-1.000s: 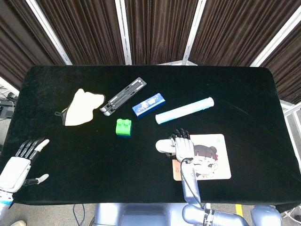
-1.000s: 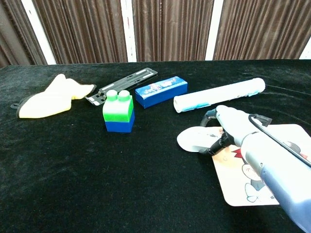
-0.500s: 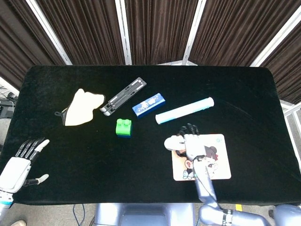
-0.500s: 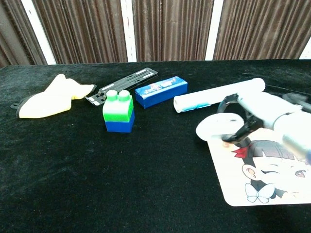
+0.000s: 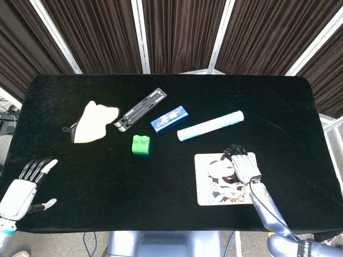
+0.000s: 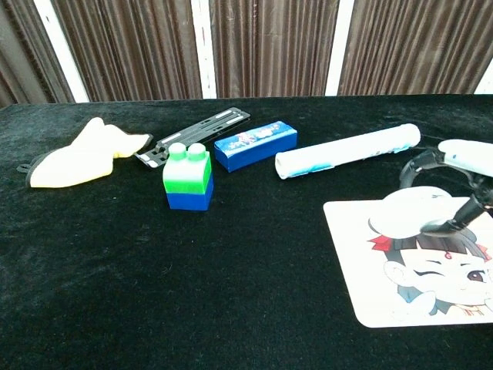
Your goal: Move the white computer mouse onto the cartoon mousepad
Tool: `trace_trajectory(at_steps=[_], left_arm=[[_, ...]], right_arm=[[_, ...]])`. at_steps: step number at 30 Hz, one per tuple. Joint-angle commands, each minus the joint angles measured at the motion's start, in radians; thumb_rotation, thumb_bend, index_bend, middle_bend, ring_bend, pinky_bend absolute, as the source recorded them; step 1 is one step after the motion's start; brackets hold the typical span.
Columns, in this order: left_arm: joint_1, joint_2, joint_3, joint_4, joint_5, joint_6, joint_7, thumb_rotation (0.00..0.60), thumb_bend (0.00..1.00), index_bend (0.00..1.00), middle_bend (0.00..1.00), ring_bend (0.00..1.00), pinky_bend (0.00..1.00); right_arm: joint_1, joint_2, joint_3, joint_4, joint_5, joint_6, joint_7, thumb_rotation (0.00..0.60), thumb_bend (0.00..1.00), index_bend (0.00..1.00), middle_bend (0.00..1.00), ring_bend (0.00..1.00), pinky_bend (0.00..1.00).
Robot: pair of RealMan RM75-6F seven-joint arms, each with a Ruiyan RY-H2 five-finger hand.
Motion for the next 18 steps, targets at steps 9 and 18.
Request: trace_trajectory(at_steps=[9,18], left_arm=[[0.004,-0.001,0.0,-0.005,0.004,0.002,0.012,0.6,0.11,0.0,0.0,0.0,0.0],[0.005,-0.001,0.0,-0.004,0.006,0.001,0.012,0.6,0.11,0.0,0.0,0.0,0.0]], right_arm=[[-0.017,0.0,-0.056,0.034,-0.127,-0.013,0.168,0.6,0.3,0.51,0.18,0.0,0.0],[-0.02,-0.039,-0.062,0.104,-0.141,0.014,0.219,0.6,0.29,0.51,0.18,0.0,0.0]])
